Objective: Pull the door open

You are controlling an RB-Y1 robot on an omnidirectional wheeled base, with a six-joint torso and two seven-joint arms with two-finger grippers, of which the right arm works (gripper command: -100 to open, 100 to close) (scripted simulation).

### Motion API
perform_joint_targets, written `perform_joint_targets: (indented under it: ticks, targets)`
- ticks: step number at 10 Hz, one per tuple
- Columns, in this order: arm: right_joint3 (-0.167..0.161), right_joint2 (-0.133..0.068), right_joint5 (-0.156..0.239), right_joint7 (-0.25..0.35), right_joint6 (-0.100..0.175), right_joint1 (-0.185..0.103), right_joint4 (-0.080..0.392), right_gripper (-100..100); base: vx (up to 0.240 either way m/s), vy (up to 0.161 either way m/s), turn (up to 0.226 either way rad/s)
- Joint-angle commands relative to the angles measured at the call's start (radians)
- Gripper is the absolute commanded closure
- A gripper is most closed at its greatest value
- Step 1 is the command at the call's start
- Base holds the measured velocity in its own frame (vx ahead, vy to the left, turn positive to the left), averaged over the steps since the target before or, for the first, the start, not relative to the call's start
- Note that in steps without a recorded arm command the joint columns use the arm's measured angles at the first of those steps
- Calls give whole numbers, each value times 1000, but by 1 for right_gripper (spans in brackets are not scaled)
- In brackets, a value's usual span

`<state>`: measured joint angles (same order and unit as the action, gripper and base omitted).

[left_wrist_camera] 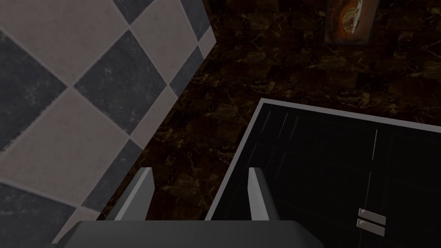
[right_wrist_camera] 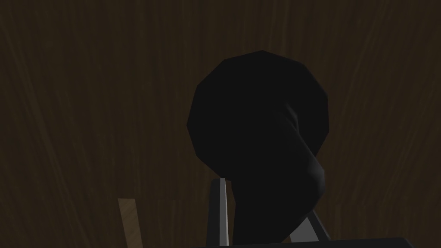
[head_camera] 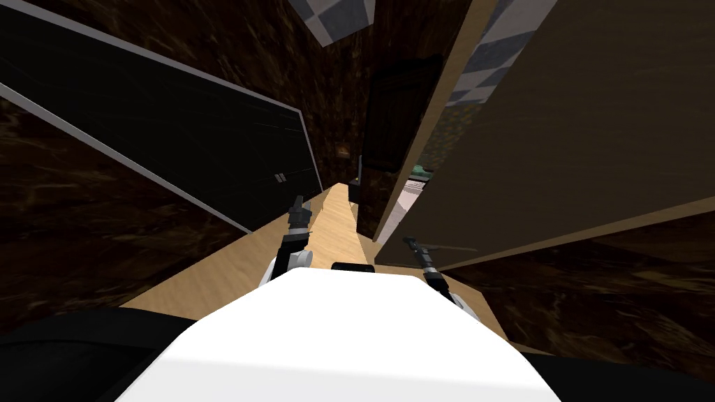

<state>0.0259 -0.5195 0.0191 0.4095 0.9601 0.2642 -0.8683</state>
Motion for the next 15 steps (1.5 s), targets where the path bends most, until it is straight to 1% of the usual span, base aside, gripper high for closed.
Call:
perform_joint_targets:
  ticks: [1,2,3,4,5,6,8,9,12,13,14,15]
  targets:
    - [-3,-13,-3,10,31,17,4,100,-185,-71,139]
    - [-5,-18,-4,16,44,25,6,100,-157,-62,119]
    - [-7,-11,-4,12,31,20,4,100,-64,-21,23]
    - [-11,-16,-6,19,55,28,16,100,-162,-37,142]
    - [-12,-20,-7,22,67,32,21,100,-239,-65,202]
    - [-14,-27,-8,27,88,39,31,100,-228,-96,233]
    - [-16,-36,-10,35,118,49,44,100,-229,-102,212]
    - [-17,-43,-11,40,140,56,54,100,-253,-56,188]
    - [-20,-56,-14,50,179,69,72,100,-239,-78,143]
    - [-25,-49,-15,50,168,63,70,100,-99,-36,31]
    - [-28,-52,-18,54,182,62,84,100,-157,-26,176]
    - [-29,-54,-19,55,188,61,89,100,-216,-89,201]
